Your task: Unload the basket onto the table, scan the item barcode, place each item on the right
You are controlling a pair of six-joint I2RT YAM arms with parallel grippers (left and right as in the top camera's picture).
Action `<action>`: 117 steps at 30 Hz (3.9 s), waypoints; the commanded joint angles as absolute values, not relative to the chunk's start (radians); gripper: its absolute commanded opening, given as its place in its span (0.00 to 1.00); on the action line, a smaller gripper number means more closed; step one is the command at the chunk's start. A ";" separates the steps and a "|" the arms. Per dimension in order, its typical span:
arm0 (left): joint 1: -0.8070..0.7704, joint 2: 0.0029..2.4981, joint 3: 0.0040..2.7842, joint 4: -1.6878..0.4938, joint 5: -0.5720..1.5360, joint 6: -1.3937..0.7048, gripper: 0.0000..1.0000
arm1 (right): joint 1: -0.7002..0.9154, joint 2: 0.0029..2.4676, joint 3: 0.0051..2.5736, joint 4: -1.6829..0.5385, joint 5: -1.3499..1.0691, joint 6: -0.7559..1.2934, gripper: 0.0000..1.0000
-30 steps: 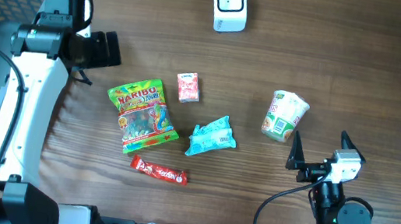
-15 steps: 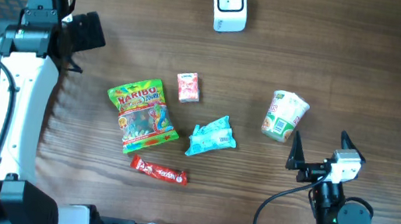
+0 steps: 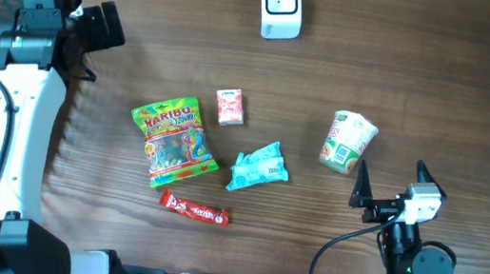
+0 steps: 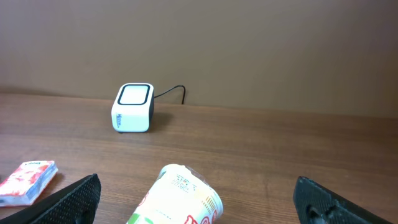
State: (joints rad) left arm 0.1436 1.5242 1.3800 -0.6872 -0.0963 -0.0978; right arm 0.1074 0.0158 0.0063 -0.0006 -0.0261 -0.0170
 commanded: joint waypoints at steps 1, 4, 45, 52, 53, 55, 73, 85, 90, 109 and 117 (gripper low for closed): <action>0.155 1.515 1.388 -0.676 -0.020 -0.038 1.00 | 0.102 0.010 0.005 0.002 -0.036 -0.019 1.00; 0.155 1.515 1.388 -0.675 -0.019 -0.037 1.00 | 0.102 0.010 0.005 0.002 -0.036 -0.019 1.00; 0.155 1.515 1.388 -0.711 -0.019 -0.037 1.00 | 0.102 0.010 0.005 0.002 -0.063 -0.018 1.00; 0.155 1.515 1.388 -0.711 -0.019 -0.037 1.00 | 0.102 0.010 0.008 0.021 -0.060 -0.007 1.00; 0.155 1.515 1.388 -0.711 -0.019 -0.037 1.00 | 0.102 0.010 0.020 0.016 -0.057 0.007 1.00; 0.155 1.515 1.388 -0.711 -0.019 -0.037 1.00 | 0.102 0.013 0.077 -0.021 -0.057 0.028 1.00; 0.155 1.515 1.388 -0.711 -0.019 -0.038 1.00 | 0.096 1.202 1.758 -1.201 -0.347 -0.019 1.00; 0.155 1.515 1.388 -0.711 -0.019 -0.038 1.00 | -0.382 1.610 1.818 -1.513 -0.768 -0.316 1.00; 0.155 1.515 1.388 -0.711 -0.019 -0.037 1.00 | -0.385 1.621 1.621 -1.451 -0.761 -0.309 0.92; 0.155 1.515 1.388 -0.711 -0.019 -0.037 1.00 | -0.220 1.620 0.941 -0.689 -0.706 0.025 0.92; 0.155 1.515 1.388 -0.711 -0.019 -0.037 1.00 | -0.220 1.622 0.940 -0.657 -0.696 0.030 0.92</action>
